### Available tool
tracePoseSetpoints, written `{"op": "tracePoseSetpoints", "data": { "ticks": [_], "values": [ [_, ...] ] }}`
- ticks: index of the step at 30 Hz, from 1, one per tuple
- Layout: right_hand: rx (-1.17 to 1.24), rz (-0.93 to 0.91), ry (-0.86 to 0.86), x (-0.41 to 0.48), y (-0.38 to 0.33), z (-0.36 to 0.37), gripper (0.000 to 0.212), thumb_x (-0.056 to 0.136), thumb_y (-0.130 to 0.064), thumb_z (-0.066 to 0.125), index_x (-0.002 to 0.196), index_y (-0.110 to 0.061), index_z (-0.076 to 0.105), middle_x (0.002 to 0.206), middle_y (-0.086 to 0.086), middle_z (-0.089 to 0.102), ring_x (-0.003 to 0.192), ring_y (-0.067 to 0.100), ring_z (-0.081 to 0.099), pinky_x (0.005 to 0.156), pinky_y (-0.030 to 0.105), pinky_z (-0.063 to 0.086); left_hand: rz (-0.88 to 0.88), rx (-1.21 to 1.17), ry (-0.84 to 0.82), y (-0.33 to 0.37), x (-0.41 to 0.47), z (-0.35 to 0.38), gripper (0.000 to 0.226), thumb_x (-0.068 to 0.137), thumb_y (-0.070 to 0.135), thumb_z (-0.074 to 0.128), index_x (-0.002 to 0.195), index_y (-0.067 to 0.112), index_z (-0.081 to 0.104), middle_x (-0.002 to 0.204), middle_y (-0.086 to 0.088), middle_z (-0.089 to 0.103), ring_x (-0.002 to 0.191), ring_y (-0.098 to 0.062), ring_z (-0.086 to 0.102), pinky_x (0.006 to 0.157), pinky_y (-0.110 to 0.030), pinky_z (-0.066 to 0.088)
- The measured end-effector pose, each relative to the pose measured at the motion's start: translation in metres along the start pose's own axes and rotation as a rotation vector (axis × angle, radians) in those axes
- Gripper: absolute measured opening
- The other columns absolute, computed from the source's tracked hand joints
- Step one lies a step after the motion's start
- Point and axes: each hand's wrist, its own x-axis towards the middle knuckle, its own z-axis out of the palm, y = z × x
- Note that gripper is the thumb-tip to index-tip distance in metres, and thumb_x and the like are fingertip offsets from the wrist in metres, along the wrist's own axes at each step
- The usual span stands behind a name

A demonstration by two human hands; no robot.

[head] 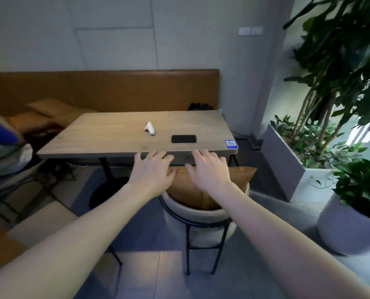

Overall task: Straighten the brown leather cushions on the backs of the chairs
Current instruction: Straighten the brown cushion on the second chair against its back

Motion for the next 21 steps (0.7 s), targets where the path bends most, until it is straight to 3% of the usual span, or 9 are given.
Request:
{"op": "tracePoseSetpoints", "data": {
  "ticks": [3, 7, 11, 21],
  "values": [
    [-0.036, -0.085, 0.118, -0.013, -0.077, -0.045, 0.046, 0.1, -0.045, 0.046, 0.137, -0.017, 0.05, 0.135, 0.009, 0.061, 0.125, 0.033, 0.055, 0.099, 0.051, 0.046, -0.047, 0.036, 0.114, -0.047, -0.054, -0.056, 0.051, 0.104, 0.049, 0.038, 0.147, 0.024, 0.05, 0.152, -0.002, 0.053, 0.143, -0.027, 0.039, 0.113, -0.055, 0.028],
    [-0.144, -0.236, 0.267, -0.029, -0.172, -0.095, 0.057, 0.101, -0.048, 0.046, 0.149, -0.018, 0.04, 0.148, 0.01, 0.052, 0.136, 0.035, 0.048, 0.104, 0.057, 0.045, -0.163, 0.013, 0.221, -0.111, -0.124, -0.127, 0.06, 0.105, 0.052, 0.034, 0.16, 0.027, 0.028, 0.169, -0.006, 0.028, 0.156, -0.032, 0.017, 0.12, -0.061, 0.018],
    [-0.127, -0.329, 0.397, -0.045, -0.263, -0.133, 0.063, 0.101, -0.05, 0.043, 0.155, -0.019, 0.034, 0.158, 0.014, 0.043, 0.144, 0.037, 0.039, 0.111, 0.06, 0.037, -0.286, 0.033, 0.334, -0.181, -0.193, -0.184, 0.065, 0.105, 0.056, 0.032, 0.163, 0.033, 0.014, 0.173, -0.007, 0.013, 0.159, -0.034, 0.004, 0.121, -0.066, 0.012],
    [0.039, -0.472, 0.333, -0.072, -0.439, -0.127, 0.061, 0.103, -0.05, 0.037, 0.158, -0.024, 0.028, 0.162, 0.013, 0.037, 0.147, 0.037, 0.034, 0.114, 0.061, 0.03, -0.571, 0.021, 0.349, -0.329, -0.322, -0.225, 0.066, 0.104, 0.057, 0.029, 0.163, 0.035, 0.009, 0.174, -0.008, 0.005, 0.158, -0.037, -0.001, 0.12, -0.069, 0.009]
  ]
}}
